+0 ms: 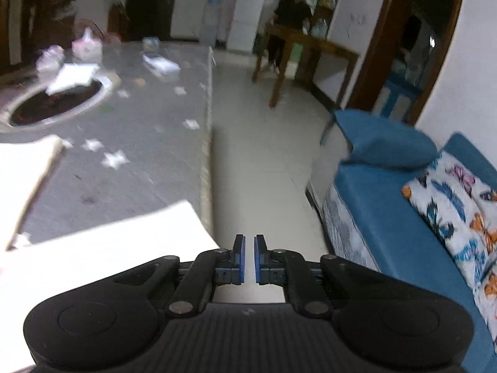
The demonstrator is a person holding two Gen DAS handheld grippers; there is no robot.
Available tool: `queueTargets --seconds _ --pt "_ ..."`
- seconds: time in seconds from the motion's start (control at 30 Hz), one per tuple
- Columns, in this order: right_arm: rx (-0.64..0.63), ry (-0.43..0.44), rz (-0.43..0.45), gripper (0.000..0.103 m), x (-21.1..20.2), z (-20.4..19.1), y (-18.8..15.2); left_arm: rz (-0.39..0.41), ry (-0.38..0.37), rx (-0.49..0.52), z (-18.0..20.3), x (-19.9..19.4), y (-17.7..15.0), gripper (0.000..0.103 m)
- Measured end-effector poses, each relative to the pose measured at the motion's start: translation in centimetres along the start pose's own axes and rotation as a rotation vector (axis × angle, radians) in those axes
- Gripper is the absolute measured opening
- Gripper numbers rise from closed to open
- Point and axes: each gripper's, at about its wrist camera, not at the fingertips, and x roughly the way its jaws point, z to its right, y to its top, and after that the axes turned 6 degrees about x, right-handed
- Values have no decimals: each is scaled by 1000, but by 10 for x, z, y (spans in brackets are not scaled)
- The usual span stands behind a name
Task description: Fold clothes
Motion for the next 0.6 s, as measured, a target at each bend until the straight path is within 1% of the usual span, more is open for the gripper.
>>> queueTargets --seconds 0.03,0.1,0.17,0.2,0.23,0.3,0.37,0.4,0.5,0.57,0.6 --pt "-5 21 22 9 -8 -4 1 -4 -4 10 1 0 1 36" --pt "-12 93 41 10 -20 -14 2 -9 -12 21 1 1 6 36" --pt "-32 148 20 13 -18 -25 0 -1 -21 7 -1 3 12 37" --pt "-42 175 9 17 -17 -31 -2 5 -25 0 -1 4 16 37" --pt "-52 200 -2 19 -15 -36 -3 12 -28 -2 -1 6 20 38" --pt "-59 209 -33 19 -3 -43 -9 26 -36 -1 2 12 26 38" --pt "-54 208 -46 23 3 -44 -15 22 -53 -1 5 19 27 38" --pt "-55 203 -45 24 2 -42 -16 18 -62 0 7 23 28 38" --pt "-59 188 -45 24 -2 -38 -19 8 -90 2 13 35 29 38" --pt "-63 180 -47 25 -7 -37 -20 11 -105 23 19 38 28 43" --pt "-64 176 -49 25 -9 -37 -21 10 -117 30 21 38 28 43"
